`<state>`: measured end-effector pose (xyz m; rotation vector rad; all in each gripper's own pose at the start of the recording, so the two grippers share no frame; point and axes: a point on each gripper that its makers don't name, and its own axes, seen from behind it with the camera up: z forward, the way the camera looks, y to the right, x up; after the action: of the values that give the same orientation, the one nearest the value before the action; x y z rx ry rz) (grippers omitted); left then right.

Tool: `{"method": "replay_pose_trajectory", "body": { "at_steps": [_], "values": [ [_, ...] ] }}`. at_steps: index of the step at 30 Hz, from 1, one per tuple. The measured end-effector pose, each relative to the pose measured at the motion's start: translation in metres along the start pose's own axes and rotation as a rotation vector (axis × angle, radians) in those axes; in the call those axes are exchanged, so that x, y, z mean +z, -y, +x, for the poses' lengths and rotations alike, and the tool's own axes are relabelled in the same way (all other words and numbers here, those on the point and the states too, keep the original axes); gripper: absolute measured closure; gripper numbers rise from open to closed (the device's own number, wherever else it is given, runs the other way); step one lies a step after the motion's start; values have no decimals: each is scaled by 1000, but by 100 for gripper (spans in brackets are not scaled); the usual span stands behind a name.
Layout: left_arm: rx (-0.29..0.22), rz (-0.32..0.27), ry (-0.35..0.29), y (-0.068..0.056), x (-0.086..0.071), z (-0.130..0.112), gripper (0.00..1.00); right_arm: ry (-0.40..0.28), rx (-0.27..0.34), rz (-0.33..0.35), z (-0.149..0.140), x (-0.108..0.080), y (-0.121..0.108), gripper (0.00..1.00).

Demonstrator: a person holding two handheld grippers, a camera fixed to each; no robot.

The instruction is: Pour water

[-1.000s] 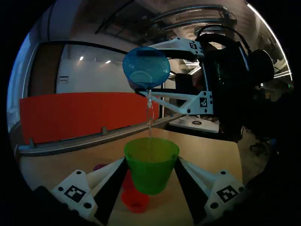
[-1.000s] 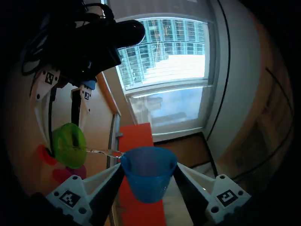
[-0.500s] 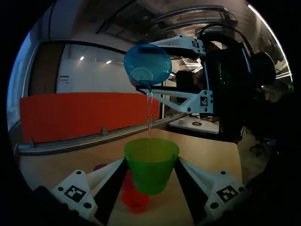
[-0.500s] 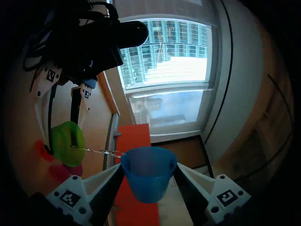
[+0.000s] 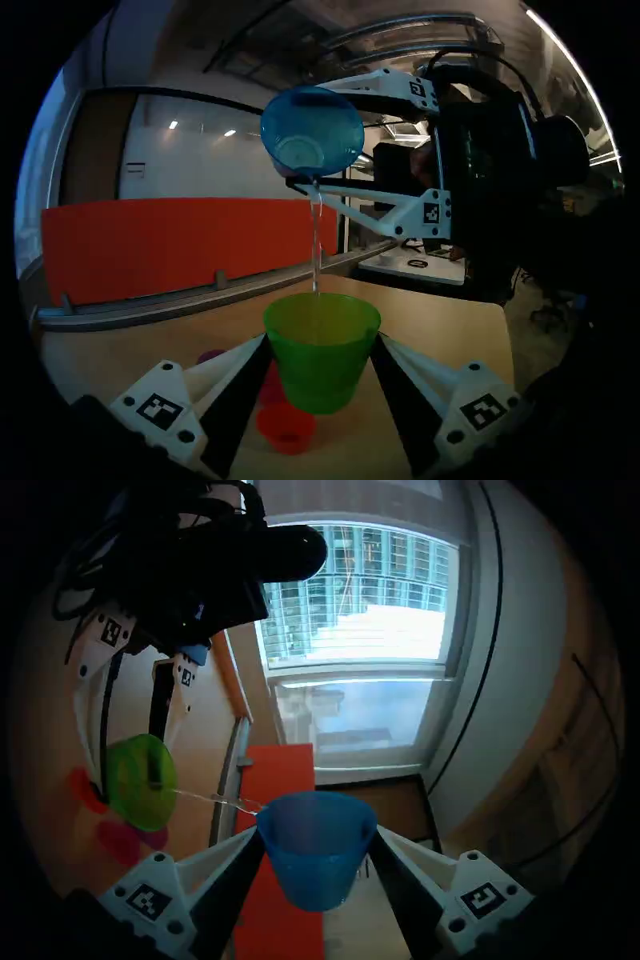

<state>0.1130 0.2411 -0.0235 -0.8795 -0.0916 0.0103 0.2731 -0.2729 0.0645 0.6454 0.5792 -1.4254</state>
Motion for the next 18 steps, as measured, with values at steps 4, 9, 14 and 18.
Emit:
{"method": "replay_pose_trajectory", "body": {
  "at_steps": [4,9,14,18],
  "values": [
    [3,1,1,0,0,0,16,-4,-16,-2,2,0,-2,11],
    [2,1,0,0,0,1,16,-5,-38,-7,4,-1,-5,11],
    [5,1,0,0,0,2,17,-8,-60,-9,7,-3,-6,11],
    [7,-1,0,-2,0,3,16,-6,-78,-13,8,-4,-8,11]
  ]
}}
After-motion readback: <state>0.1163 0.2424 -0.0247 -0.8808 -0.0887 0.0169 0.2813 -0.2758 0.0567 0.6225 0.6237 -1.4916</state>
